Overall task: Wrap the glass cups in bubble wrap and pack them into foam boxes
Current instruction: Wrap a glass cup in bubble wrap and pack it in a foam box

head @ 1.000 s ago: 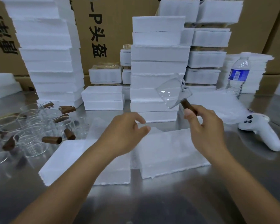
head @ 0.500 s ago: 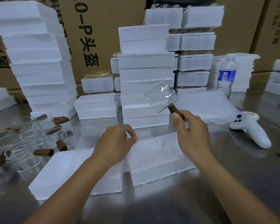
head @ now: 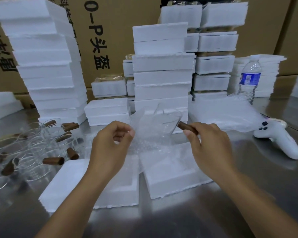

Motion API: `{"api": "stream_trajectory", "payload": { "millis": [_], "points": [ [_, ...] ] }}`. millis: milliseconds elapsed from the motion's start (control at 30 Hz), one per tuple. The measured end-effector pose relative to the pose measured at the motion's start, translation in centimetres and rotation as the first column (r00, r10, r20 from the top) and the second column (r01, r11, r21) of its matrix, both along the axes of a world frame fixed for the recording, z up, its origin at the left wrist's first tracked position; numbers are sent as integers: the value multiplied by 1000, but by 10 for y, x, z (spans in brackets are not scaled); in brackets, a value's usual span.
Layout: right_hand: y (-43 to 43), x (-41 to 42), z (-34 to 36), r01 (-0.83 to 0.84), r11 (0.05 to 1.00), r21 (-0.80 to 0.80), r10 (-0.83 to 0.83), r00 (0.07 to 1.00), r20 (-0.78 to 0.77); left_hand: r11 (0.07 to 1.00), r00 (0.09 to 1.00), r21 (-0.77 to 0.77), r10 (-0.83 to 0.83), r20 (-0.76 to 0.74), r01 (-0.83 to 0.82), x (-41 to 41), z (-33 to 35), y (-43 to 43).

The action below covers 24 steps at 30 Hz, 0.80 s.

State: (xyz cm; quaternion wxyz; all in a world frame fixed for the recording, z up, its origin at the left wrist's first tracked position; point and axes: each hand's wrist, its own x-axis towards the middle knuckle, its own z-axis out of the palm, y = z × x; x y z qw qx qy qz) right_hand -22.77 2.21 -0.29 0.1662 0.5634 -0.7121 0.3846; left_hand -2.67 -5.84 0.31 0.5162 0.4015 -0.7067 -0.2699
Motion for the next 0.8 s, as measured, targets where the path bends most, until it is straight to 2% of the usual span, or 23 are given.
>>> {"api": "stream_trajectory", "payload": {
  "millis": [100,233,433,600,700,800],
  "points": [
    [2,4,3,4,996,90,4,997,-80,1000,999,-25,6,-44,-7,2,2,-1],
    [4,9,4,-36,993,112,45,995,-86,996,998,-81,-36,-53,32,2,7,4],
    [5,16,6,-68,990,127,83,990,-114,947,990,-299,-90,109,119,-3,16,21],
    [5,21,6,-257,964,72,244,958,153,874,978,-454,-94,189,172,-9,19,33],
    [3,25,8,-337,941,23,301,868,395,836,971,-511,-94,221,197,-12,18,38],
    [1,24,5,-399,917,23,306,739,600,802,967,-557,-99,233,216,-14,17,41]
  ]
}}
